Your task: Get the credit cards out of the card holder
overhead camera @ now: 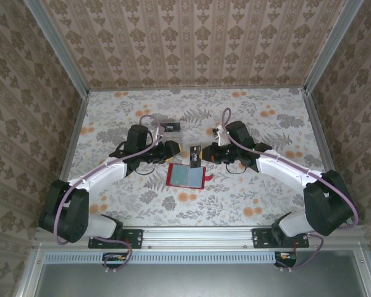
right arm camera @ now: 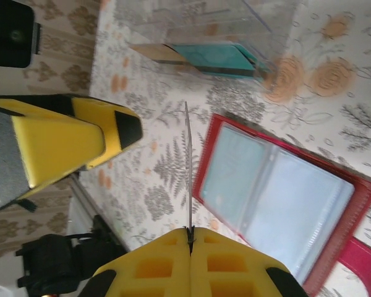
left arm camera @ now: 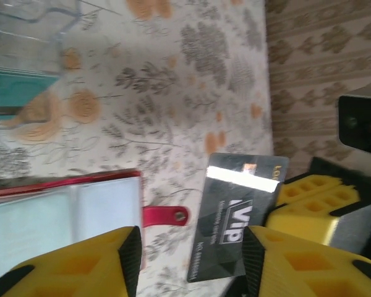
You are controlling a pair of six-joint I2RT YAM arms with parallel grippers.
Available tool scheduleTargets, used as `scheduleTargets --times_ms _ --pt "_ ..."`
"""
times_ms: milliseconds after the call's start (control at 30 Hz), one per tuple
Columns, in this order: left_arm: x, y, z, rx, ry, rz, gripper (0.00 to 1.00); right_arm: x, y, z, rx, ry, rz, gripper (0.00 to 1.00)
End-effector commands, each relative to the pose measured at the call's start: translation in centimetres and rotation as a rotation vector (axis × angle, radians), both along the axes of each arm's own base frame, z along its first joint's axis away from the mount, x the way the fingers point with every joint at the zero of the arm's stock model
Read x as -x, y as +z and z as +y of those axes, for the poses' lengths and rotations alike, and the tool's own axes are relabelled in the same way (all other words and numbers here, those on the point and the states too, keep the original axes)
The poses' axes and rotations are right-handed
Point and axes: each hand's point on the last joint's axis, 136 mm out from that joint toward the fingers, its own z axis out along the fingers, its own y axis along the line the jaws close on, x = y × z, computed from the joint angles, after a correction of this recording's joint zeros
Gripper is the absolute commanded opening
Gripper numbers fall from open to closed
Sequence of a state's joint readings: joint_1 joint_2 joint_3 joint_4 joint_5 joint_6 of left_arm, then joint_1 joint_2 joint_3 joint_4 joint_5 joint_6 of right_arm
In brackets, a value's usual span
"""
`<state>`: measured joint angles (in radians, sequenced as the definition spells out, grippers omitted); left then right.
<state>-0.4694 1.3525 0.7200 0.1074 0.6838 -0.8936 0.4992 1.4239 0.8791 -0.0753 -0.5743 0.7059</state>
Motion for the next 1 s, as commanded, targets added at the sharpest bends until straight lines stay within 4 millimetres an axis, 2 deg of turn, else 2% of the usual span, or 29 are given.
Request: scheduleTargets --times_ms 0,300,700,967 --pt "0.2 2.6 -0.9 0.147 -0.024 -0.017 0.44 0.0 3.7 1.2 -0.142 0.049 -0.049 0.00" --pt "0.6 2.9 -1.2 0.189 -0.042 -0.007 0.34 -0.1 4.4 1.7 -0.228 0.056 -0.044 0.00" --pt "1.5 4.1 -1.7 0.219 -0.087 -0.032 0.17 -0.1 3.7 1.7 -0.231 0.052 -0.027 0.00" --pt "2.4 4.9 -2.0 0.238 -0.118 -0.045 0.13 -0.2 3.3 1.7 -0.237 0.043 -0.023 0.00"
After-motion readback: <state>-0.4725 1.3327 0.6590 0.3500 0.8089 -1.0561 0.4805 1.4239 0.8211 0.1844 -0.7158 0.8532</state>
